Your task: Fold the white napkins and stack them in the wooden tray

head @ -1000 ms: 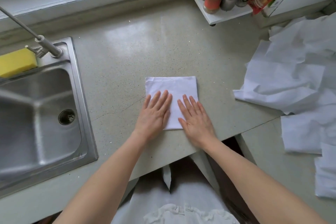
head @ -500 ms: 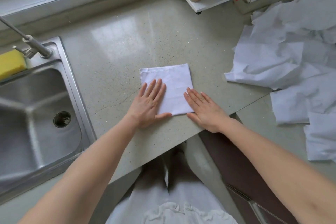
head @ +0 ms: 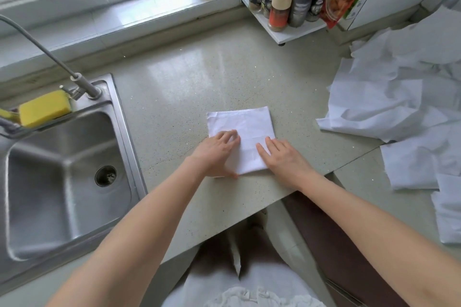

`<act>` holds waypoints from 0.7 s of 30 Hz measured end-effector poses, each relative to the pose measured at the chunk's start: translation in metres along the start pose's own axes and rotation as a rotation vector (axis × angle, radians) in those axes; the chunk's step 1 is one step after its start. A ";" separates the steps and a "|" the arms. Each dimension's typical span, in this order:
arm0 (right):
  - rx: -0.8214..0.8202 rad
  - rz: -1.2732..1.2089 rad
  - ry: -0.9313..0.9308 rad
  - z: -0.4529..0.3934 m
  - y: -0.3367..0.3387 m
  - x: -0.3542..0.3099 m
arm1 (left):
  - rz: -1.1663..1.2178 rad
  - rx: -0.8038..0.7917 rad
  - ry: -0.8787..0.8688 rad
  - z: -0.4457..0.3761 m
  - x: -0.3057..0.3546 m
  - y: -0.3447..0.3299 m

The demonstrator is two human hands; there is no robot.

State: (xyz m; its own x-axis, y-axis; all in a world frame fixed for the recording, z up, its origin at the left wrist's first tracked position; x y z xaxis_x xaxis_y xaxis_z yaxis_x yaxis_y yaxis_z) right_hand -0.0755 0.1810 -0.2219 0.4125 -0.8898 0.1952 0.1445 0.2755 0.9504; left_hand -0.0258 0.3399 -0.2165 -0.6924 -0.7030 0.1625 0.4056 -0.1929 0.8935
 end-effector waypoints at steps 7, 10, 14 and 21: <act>-0.115 -0.505 -0.117 -0.028 0.030 0.035 | 0.641 0.047 0.035 0.019 -0.005 -0.007; -0.155 -0.831 -0.292 -0.046 0.028 0.061 | 1.007 0.208 0.232 0.021 -0.027 0.006; -0.141 -0.755 -0.412 -0.070 0.020 0.066 | 1.108 0.351 0.555 0.009 -0.054 0.001; -0.182 -0.685 -0.537 -0.092 0.001 0.071 | 0.665 0.397 0.804 -0.021 -0.067 0.007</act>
State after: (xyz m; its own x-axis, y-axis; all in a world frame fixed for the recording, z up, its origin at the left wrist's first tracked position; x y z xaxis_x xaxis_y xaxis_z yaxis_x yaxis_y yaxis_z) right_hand 0.0360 0.1518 -0.2296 -0.2881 -0.9184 -0.2712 0.3642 -0.3670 0.8560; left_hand 0.0359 0.3711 -0.2296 0.2381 -0.8507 0.4686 0.2324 0.5183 0.8230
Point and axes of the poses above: each hand's wrist, its own z-axis away from the middle knuckle, its own y-axis out of the back of the hand, x = y × z, the point moved 5 cm from there along -z, towards the middle knuckle, and after that the axes turned 2 degrees about -y, right-handed, at the moved point
